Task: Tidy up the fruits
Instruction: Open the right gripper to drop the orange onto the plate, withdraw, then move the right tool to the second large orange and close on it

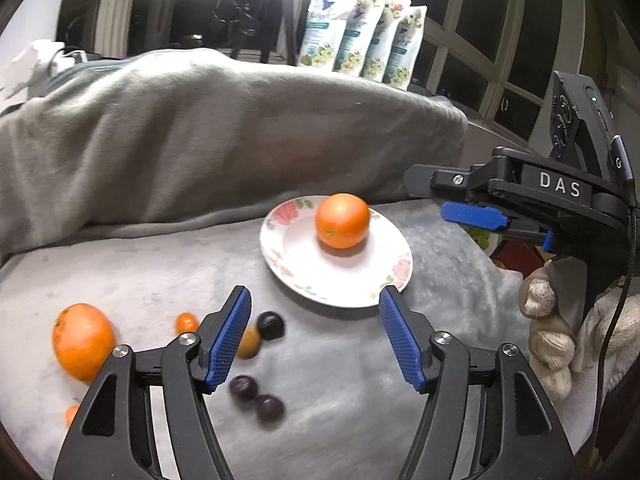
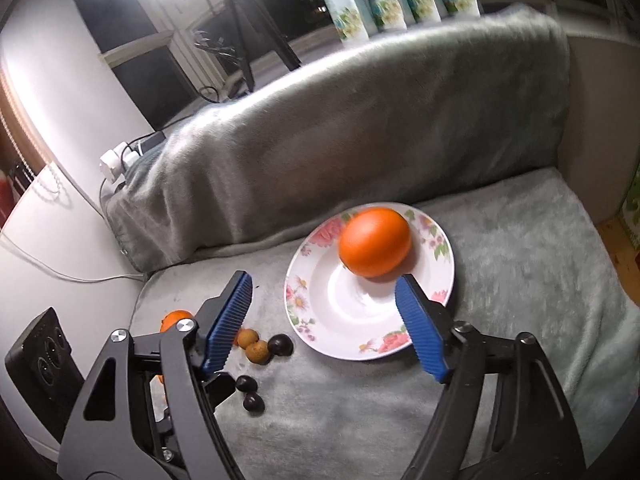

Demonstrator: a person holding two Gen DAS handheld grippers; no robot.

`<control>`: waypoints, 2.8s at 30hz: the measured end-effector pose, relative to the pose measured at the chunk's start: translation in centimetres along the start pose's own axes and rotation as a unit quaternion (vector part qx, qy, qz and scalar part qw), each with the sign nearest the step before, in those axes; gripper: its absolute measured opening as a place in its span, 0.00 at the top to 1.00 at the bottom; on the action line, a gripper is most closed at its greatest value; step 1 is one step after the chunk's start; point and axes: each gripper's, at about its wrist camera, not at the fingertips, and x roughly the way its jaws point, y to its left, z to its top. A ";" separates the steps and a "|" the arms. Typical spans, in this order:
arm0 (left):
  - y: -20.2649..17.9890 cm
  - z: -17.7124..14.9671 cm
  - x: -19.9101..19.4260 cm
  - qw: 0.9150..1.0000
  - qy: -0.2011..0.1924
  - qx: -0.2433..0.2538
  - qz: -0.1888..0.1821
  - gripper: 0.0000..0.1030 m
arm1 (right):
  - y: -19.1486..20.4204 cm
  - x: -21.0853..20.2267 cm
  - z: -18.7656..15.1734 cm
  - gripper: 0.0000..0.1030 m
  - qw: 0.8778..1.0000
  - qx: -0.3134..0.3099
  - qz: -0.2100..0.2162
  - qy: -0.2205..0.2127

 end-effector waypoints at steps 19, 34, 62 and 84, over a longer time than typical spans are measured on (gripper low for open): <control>9.7 -2.4 -5.2 0.994 -0.011 -0.072 0.087 0.23 | 8.8 2.3 -1.0 0.01 0.989 -0.151 0.000 0.004; 16.2 -5.3 -4.8 0.984 0.021 -0.136 0.115 0.23 | 13.4 7.4 -2.3 0.01 0.978 -0.195 0.033 0.061; 19.7 -5.7 -0.9 0.976 0.050 -0.206 0.044 0.25 | 17.9 19.5 -5.5 0.01 0.954 -0.126 0.140 0.235; 20.4 -5.5 0.5 0.975 0.053 -0.215 0.027 0.34 | 19.5 21.4 -6.5 0.39 0.935 -0.096 0.175 0.292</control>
